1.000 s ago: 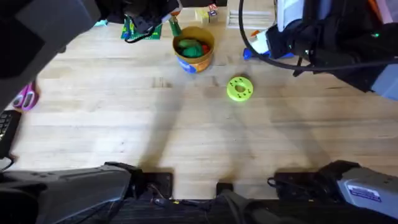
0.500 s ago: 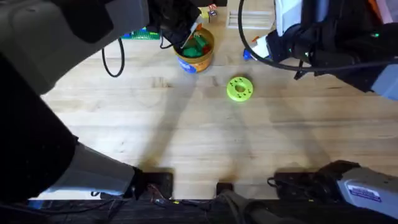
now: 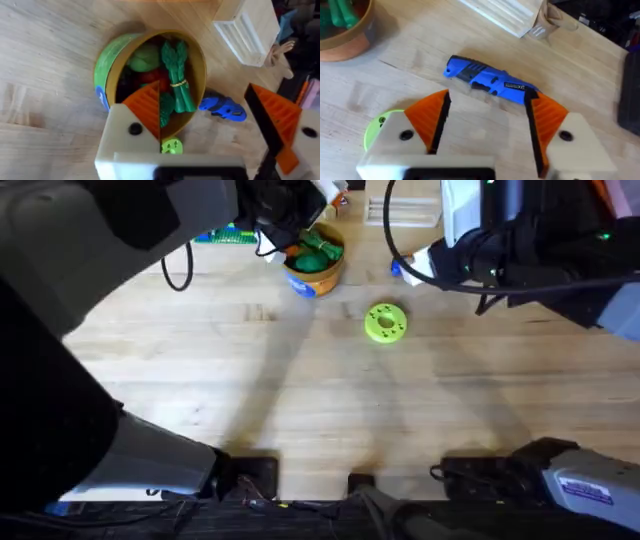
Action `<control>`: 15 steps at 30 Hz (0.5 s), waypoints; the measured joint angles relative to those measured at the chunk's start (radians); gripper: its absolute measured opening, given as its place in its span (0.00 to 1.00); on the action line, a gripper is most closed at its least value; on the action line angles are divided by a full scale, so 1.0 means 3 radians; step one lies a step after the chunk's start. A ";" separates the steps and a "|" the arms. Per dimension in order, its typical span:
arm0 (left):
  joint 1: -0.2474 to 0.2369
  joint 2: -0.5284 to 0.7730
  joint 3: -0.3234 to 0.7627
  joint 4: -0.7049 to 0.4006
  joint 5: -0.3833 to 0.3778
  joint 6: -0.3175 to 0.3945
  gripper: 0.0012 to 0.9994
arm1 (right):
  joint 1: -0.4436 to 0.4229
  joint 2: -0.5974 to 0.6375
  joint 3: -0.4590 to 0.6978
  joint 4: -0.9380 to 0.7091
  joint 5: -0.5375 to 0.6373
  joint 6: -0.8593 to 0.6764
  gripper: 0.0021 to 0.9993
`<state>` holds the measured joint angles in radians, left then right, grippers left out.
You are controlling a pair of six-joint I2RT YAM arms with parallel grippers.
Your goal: Pick up the gripper from the table and insert it into the empty holder that is missing its gripper. Then pick up a screw, insert it into the mounting hole, and use the screwdriver to tighten it. Finally, clean up the table by picking up the vegetable and placing it into the bucket.
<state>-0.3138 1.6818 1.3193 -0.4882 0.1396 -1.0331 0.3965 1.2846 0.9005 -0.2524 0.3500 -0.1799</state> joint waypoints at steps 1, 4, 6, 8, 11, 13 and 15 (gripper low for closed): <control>0.0000 -0.0022 0.0000 -0.0011 0.0002 0.0095 0.99 | 0.0000 0.0000 0.0000 -0.0100 -0.0019 0.0045 0.88; 0.0000 -0.0156 0.0000 -0.0021 0.0009 0.0403 0.99 | 0.0009 -0.0009 0.0017 -0.0591 -0.0150 0.0131 0.88; 0.0000 -0.0324 0.0000 -0.0058 0.0013 0.0690 0.99 | 0.0023 -0.0010 0.0097 -0.0989 -0.0258 0.0176 0.88; 0.0000 -0.0536 0.0000 -0.0171 0.0029 0.1017 0.99 | 0.0028 -0.0031 0.0268 -0.1374 -0.0383 0.0215 0.88; 0.0000 -0.0923 0.0001 -0.0560 0.0065 0.1612 0.99 | 0.0031 -0.0133 0.0644 -0.1861 -0.0583 0.0259 0.88; 0.0000 -0.1161 0.0005 -0.0914 0.0076 0.1976 0.99 | 0.0031 -0.0227 0.0932 -0.2176 -0.0718 0.0279 0.88; 0.0000 -0.1371 0.0006 -0.1284 0.0082 0.2298 0.99 | 0.0031 -0.0321 0.1207 -0.2461 -0.0811 0.0294 0.88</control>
<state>-0.3138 1.2706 1.3212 -0.8735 0.1642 -0.3437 0.4057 1.1884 1.2625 -0.9906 0.1067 -0.0917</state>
